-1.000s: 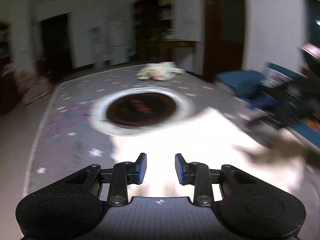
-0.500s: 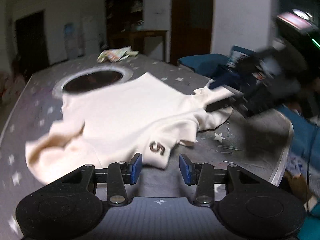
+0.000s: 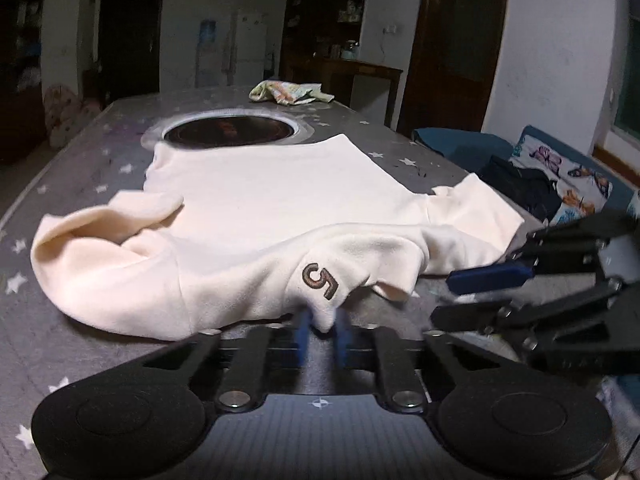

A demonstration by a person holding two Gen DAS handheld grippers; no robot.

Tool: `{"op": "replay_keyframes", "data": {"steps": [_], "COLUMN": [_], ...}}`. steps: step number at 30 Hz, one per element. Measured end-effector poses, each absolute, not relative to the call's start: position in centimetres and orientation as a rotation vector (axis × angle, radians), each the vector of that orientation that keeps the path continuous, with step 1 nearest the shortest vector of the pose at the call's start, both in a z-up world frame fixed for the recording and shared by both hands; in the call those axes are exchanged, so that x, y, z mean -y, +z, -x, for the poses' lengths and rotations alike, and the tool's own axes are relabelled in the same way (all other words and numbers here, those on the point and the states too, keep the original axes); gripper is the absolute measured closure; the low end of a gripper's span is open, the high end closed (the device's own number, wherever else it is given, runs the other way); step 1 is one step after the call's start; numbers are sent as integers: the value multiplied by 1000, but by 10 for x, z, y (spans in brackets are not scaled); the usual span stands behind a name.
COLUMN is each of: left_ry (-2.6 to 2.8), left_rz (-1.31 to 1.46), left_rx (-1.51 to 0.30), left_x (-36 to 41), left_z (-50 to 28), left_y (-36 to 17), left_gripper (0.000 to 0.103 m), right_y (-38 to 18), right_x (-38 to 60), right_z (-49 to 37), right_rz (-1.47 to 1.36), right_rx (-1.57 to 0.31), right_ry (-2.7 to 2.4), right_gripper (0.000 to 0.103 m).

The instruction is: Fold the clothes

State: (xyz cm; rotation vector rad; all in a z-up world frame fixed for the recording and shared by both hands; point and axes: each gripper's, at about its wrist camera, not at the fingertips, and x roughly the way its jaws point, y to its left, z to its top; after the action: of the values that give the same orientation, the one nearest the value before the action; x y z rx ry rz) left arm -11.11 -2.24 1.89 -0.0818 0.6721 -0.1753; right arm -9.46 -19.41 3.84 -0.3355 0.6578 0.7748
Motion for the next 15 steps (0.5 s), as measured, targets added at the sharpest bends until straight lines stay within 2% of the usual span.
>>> {"op": "replay_keyframes", "data": {"steps": [5, 10, 15], "left_ry": [-224, -283, -309], "left_rz": [135, 195, 202], "left_rx": [-645, -622, -605], "left_x": [11, -1, -14], "left_z": [113, 119, 126], "left_y": [32, 46, 62], "left_gripper": [97, 98, 97], "right_y": [35, 32, 51], "right_x": [183, 174, 178], "right_z": [88, 82, 85], "right_rz": [287, 259, 222], "right_rx": [-677, -688, -605], "right_ry": [763, 748, 736], "right_gripper": [79, 96, 100]}}
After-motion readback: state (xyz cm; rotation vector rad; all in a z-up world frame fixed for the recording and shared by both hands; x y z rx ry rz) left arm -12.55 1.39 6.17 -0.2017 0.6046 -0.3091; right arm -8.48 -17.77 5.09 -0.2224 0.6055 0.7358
